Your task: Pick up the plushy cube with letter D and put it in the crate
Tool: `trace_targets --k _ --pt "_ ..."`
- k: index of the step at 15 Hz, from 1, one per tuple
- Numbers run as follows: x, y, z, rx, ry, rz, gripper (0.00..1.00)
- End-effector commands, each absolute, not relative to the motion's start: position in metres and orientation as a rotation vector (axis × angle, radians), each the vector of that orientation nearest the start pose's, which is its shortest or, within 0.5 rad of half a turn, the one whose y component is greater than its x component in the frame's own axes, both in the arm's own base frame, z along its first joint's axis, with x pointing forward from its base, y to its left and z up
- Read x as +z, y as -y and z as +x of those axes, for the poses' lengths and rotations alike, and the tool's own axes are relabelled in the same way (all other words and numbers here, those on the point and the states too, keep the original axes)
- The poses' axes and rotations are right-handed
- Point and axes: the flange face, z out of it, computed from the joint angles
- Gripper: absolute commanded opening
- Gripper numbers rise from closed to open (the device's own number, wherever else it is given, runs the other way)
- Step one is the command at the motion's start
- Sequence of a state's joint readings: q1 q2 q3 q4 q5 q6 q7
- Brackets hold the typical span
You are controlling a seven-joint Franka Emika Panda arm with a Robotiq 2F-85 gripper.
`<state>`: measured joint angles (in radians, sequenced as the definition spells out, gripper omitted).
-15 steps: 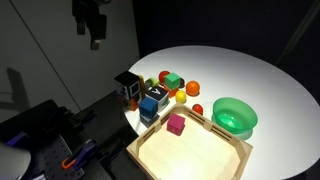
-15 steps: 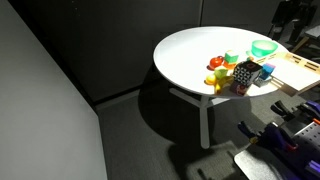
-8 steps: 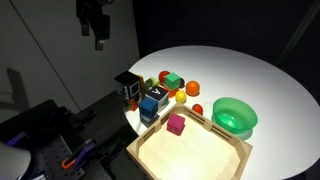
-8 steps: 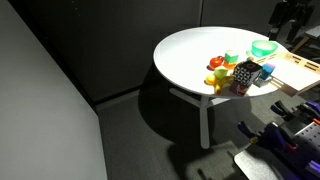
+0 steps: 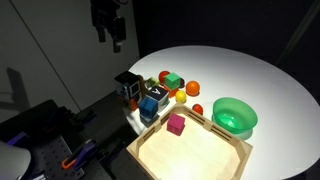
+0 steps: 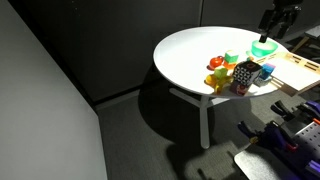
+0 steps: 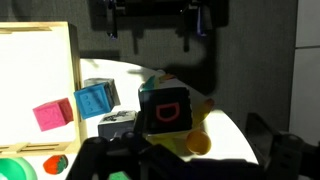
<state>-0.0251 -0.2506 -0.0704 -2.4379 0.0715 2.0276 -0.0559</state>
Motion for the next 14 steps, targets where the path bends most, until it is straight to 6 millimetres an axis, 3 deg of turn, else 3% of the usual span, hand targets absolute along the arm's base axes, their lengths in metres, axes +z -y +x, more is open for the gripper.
trace_targets --k 1,14 --pt "0.371 0.04 0.443 0.181 -0.11 -3.108 1.0" --pt "0.302 0.038 0.454 0.103 -0.022 -3.25 1.0"
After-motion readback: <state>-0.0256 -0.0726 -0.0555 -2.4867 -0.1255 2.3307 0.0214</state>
